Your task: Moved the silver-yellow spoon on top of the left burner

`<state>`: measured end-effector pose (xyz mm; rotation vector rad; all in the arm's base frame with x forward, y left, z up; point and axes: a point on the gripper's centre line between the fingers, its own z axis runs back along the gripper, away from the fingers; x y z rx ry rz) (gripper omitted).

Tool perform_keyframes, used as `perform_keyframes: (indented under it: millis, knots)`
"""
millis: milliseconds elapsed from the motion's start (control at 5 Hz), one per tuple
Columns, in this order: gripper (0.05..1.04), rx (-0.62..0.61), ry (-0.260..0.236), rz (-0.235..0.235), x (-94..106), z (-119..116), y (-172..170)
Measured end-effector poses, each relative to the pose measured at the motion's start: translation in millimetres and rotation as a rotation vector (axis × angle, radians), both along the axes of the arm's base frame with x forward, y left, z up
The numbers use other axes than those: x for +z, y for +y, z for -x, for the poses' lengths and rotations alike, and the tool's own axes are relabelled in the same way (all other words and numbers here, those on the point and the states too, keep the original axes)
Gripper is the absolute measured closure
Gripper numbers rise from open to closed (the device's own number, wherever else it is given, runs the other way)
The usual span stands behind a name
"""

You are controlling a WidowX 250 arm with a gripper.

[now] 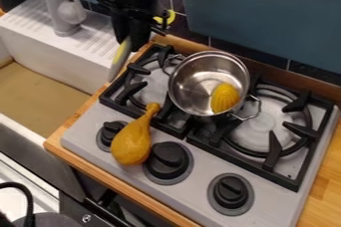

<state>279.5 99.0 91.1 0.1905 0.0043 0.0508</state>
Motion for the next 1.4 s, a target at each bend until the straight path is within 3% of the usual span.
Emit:
perform_keyframes:
  millis: [400,600,1000,1200,1400]
  knots:
    - [0.844,0.096,0.084,0.056,-22.9,-12.5,0.9]
    - [0.844,0.098,0.076,0.054,-26.6,-13.3,1.5]
    - [0.844,0.06,0.106,0.07,-38.6,-2.1,-0.7]
    - [0.784,0.058,0.102,0.065,-33.3,-12.6,-3.0]
    - [0.507,0.044,0.116,0.051,-34.8,-11.6,-1.9]
